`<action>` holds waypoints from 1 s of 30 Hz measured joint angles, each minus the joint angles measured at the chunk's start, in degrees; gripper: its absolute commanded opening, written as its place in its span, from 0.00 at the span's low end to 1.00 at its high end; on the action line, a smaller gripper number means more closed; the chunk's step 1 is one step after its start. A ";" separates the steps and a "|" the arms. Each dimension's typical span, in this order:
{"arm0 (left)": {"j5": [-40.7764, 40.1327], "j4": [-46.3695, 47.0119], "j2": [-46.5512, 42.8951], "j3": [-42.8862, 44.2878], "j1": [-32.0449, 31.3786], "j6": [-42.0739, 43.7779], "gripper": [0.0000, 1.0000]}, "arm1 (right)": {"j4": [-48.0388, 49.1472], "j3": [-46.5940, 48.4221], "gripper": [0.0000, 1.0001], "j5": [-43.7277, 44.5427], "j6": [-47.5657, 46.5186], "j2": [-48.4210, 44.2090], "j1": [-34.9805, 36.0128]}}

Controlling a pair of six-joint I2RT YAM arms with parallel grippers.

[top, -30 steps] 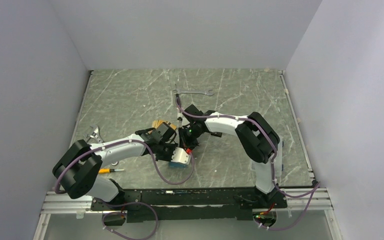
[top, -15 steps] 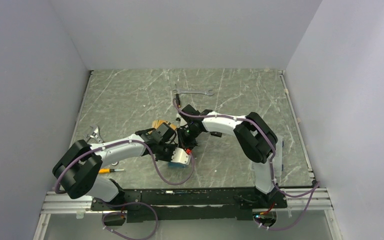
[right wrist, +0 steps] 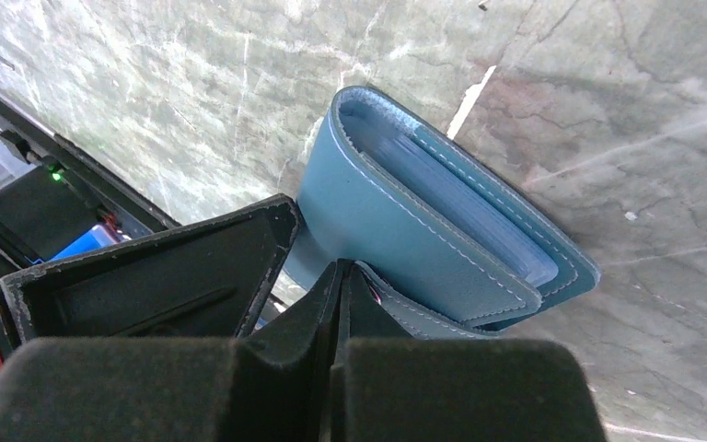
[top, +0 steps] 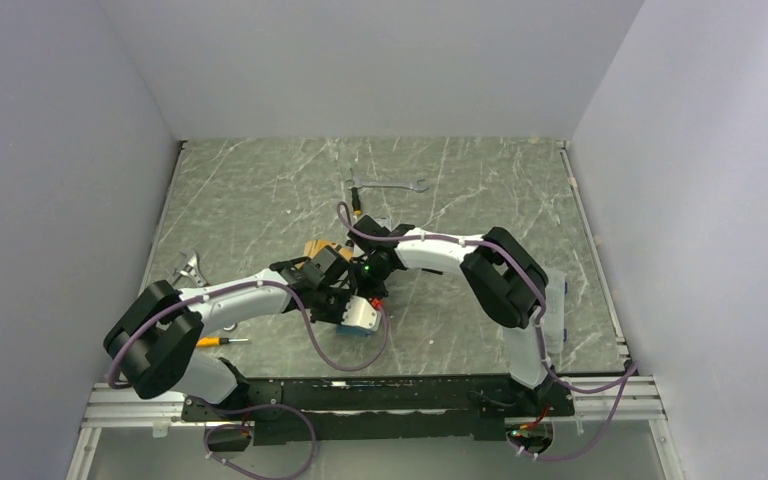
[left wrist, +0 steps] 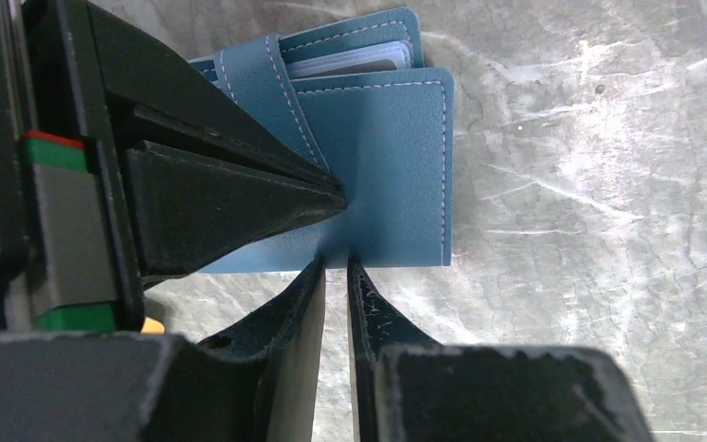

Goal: Put the credit cards into the card holder
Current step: Close the card holder at the center of the board.

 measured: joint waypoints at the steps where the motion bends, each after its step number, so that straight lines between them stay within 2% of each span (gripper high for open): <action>1: 0.00 0.04 -0.04 -0.02 -0.02 0.02 0.21 | 0.48 -0.46 0.00 0.13 0.42 -0.15 0.00; 7: 0.83 -0.17 -1.40 -0.09 -0.20 0.00 0.21 | 2.82 -2.27 0.00 0.39 1.75 -1.68 0.04; 12: 2.51 -2.38 -5.20 -0.07 0.48 0.00 0.21 | 9.55 -6.78 0.00 -1.20 2.43 -4.22 -0.63; 30: 3.39 -6.71 -7.43 0.00 2.36 0.11 0.21 | 43.54 -28.11 0.00 -22.58 6.93 -6.08 -9.05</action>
